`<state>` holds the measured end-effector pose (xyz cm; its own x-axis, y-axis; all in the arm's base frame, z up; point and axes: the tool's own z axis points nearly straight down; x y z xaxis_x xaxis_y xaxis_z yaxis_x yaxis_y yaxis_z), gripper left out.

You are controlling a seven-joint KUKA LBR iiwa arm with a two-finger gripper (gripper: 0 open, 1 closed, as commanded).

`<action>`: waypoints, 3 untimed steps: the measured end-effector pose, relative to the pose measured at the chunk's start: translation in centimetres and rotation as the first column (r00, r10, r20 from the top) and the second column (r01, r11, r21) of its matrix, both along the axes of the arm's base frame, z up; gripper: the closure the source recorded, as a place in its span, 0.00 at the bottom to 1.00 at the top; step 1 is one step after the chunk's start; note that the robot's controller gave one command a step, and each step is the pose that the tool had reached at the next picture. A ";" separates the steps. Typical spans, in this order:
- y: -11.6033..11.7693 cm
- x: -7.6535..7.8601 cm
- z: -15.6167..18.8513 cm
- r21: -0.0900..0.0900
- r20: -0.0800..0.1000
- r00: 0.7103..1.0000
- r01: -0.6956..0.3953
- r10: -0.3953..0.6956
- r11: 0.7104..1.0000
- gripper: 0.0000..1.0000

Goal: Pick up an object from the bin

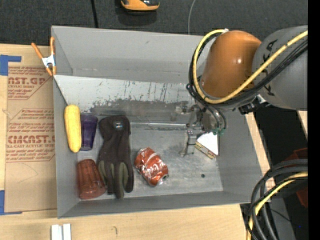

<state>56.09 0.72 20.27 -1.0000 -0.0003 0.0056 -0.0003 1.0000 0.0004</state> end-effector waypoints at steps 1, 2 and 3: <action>0.0 0.1 0.5 0.000 0.008 1.000 0.000 0.000 1.000 0.00; 1.2 -1.3 -5.0 -0.001 0.011 0.996 -0.084 0.084 0.996 0.00; 0.3 -2.1 -9.1 0.001 0.007 1.000 0.027 -0.027 1.000 0.00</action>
Offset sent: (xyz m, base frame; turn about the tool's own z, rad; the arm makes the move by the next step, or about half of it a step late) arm -0.0302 0.0249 -0.1139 -0.1801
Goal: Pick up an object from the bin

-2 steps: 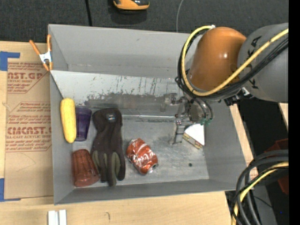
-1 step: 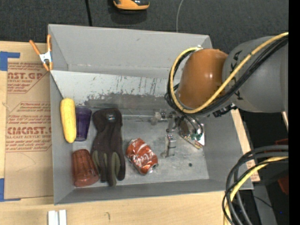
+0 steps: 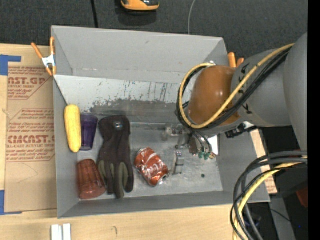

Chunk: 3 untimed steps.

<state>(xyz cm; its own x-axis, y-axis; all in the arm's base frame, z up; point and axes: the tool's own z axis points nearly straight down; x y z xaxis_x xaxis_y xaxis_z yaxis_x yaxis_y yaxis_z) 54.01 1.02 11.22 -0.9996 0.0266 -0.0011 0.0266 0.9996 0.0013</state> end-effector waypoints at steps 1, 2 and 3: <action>1.9 -3.3 -4.0 0.000 0.000 0.996 0.091 -0.091 0.996 0.00; 2.5 -4.3 -5.1 -0.001 0.000 0.997 -0.081 0.081 0.997 0.00; 4.9 -4.9 -4.3 -0.001 -0.002 0.990 0.142 -0.142 0.990 1.00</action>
Offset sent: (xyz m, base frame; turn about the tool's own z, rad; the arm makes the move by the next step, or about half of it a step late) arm -0.0429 0.0271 -0.0422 -0.2652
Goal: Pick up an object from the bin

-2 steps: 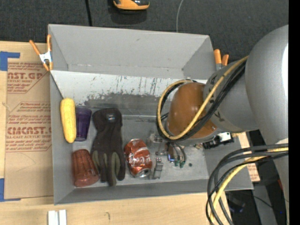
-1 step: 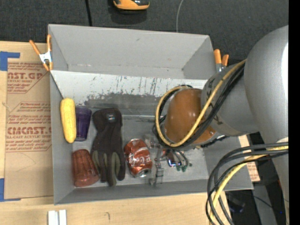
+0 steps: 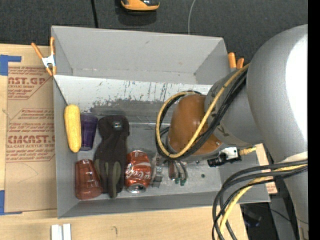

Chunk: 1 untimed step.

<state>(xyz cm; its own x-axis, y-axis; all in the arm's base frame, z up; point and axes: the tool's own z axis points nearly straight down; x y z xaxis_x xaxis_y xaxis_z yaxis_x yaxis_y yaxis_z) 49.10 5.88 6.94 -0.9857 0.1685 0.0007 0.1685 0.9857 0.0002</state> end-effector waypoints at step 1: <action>0.0 0.0 0.0 0.000 0.000 1.000 0.000 0.000 1.000 0.00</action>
Offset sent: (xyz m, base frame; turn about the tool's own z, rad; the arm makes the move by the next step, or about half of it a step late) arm 0.0000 0.0000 0.0000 0.0000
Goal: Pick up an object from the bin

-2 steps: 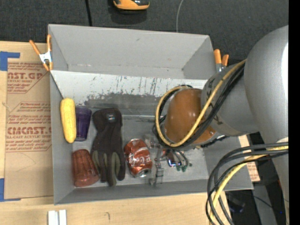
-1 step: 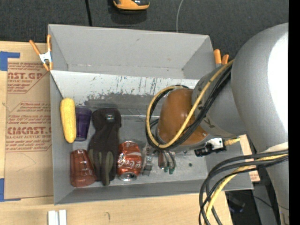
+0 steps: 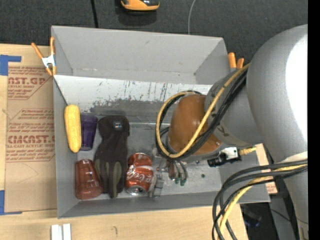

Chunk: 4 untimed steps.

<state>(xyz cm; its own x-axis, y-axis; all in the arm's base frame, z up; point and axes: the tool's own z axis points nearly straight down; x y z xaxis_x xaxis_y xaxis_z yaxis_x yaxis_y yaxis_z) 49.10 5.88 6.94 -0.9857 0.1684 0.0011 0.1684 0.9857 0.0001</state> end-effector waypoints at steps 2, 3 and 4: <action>1.5 0.8 0.1 -0.001 0.004 0.974 -0.226 0.226 0.974 1.00; 1.5 0.8 0.1 -0.001 0.004 0.974 -0.226 0.226 0.974 1.00; -0.6 0.6 3.0 0.001 -0.002 0.971 -0.238 0.238 0.971 1.00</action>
Offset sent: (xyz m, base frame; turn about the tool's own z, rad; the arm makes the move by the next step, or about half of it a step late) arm 0.0072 0.0148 0.0006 -0.2292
